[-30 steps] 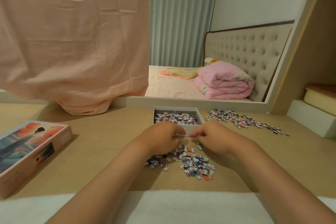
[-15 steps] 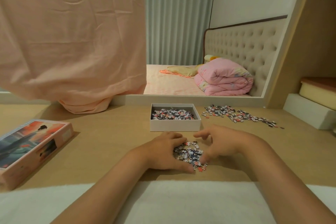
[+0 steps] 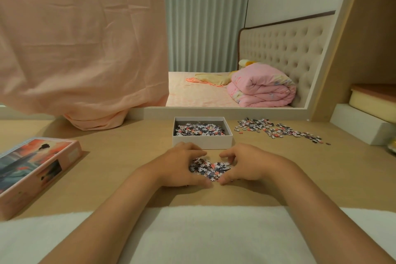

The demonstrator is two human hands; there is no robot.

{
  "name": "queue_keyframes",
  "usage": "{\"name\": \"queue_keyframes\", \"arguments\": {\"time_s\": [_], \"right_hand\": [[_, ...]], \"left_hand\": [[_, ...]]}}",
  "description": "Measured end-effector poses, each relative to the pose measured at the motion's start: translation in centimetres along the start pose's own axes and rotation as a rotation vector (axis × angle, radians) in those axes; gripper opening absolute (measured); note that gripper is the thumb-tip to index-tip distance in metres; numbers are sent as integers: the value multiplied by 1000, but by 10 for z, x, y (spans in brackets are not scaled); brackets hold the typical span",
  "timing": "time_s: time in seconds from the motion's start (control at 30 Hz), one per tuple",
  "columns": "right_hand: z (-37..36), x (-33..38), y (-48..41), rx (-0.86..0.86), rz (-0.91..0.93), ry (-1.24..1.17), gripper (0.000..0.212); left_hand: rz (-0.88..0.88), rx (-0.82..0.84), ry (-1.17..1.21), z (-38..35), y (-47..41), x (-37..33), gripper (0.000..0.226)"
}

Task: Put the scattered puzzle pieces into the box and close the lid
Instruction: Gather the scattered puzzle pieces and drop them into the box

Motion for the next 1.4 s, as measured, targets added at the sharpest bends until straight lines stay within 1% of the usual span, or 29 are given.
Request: {"name": "queue_keyframes", "arguments": {"time_s": [0.03, 0.1, 0.13, 0.2, 0.23, 0.33, 0.4, 0.53, 0.7, 0.83, 0.9, 1.0, 1.1, 1.2, 1.3, 1.4], "right_hand": [[-2, 0, -1, 10, -3, 16, 77], [-6, 3, -4, 1, 19, 62, 49], [-9, 6, -6, -3, 29, 72, 47], [-14, 11, -11, -29, 44, 47, 64], [-14, 13, -13, -51, 52, 36, 67], [-16, 18, -16, -91, 90, 2, 56], [-16, 20, -16, -112, 91, -17, 52], [-12, 22, -14, -207, 68, -69, 43], [-8, 23, -15, -300, 72, -122, 33], [-7, 26, -21, -315, 95, -189, 24], [-7, 27, -24, -317, 102, -271, 20], [5, 29, -29, -346, 96, -446, 23], [27, 30, -43, -408, 109, -450, 24], [44, 31, -59, -452, 112, -475, 24], [50, 33, -75, -507, 123, -450, 25], [48, 30, -88, -535, 123, -421, 30]], "left_hand": [[13, 28, -63, 1, 2, 1, 96], [19, 58, -114, -1, 3, 0, 91], [15, 55, -96, -1, 2, -2, 85], [5, 39, -51, -3, 0, -4, 74], [0, 28, -39, -3, -1, -5, 68], [-33, -26, 1, -3, -4, -4, 54], [-48, -61, 33, -1, -5, -3, 47], [-55, -132, 84, 4, -5, -2, 42], [-39, -214, 263, 6, -6, 5, 27], [-28, -266, 352, 8, -8, 13, 23], [-21, -301, 420, 11, -10, 16, 19], [-17, -336, 611, 21, -17, 17, 18], [-29, -377, 753, 39, -29, 18, 17], [-35, -414, 793, 57, -42, 20, 15], [-28, -490, 790, 66, -56, 25, 12], [6, -561, 745, 64, -66, 33, 10]]}}
Point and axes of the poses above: each hand's wrist, its own y-axis away from the middle knuckle, its own z-axis out of the back of the hand, x = y × z, the point moved 4 cm from there along -y, towards the middle knuckle, and after that the axes turned 7 degrees about y, right-handed, at the moved point
